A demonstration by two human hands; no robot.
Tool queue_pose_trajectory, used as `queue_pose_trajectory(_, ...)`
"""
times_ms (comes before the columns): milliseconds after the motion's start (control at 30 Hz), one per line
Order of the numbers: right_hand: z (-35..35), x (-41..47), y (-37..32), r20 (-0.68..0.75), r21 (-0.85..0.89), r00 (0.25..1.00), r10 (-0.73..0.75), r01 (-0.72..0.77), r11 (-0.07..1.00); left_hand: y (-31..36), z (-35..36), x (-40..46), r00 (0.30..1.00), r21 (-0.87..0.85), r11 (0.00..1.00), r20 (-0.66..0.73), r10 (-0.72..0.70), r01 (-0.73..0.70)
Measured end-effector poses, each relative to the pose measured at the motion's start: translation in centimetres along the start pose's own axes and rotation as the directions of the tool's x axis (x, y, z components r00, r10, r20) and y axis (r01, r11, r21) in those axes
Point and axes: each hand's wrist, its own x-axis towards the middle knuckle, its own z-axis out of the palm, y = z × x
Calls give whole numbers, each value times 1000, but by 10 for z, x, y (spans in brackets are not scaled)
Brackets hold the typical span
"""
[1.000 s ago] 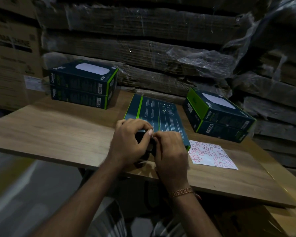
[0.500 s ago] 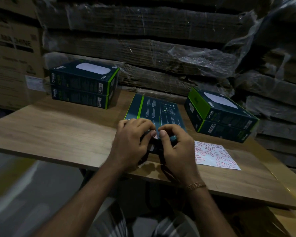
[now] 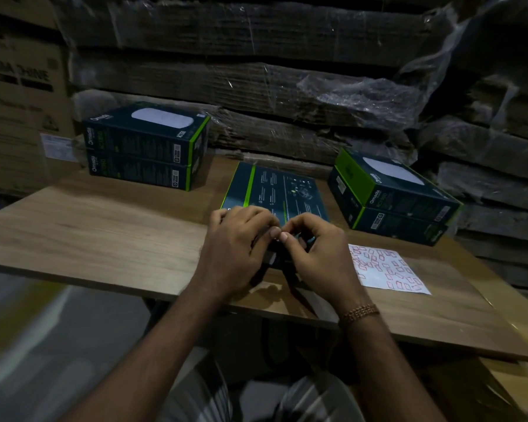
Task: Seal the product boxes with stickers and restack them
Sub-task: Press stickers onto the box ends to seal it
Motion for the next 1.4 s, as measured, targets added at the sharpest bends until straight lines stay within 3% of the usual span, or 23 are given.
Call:
queue_pose_trajectory(100, 3, 1, 0, -61, -24, 998, 36, -38, 999, 1, 1, 1, 997, -79, 996, -70, -38, 33)
queue_pose_trajectory(200, 6, -1, -1, -85, -72, 994, 70, -76, 994, -2, 2, -1, 972, -121, 981, -162, -169, 150)
queue_pose_trajectory(300, 10, -3, -3, -95, -103, 992, 79, -89, 991, -5, 3, -2, 953, -154, 958, -148, -264, 241)
queue_pose_trajectory(467, 17, -7, -4, -127, -127, 989, 71, -88, 988, -5, 3, -2, 960, -175, 956, -108, -256, 235)
queue_pose_trajectory(900, 33, -12, -5, -251, -136, 968, 21, -57, 989, -6, -1, -5, 985, -15, 985, 17, -174, 175)
queue_pose_trajectory(1400, 39, -15, -2, -296, -141, 955, -20, -22, 990, -6, -1, -5, 985, 17, 985, 31, -170, 170)
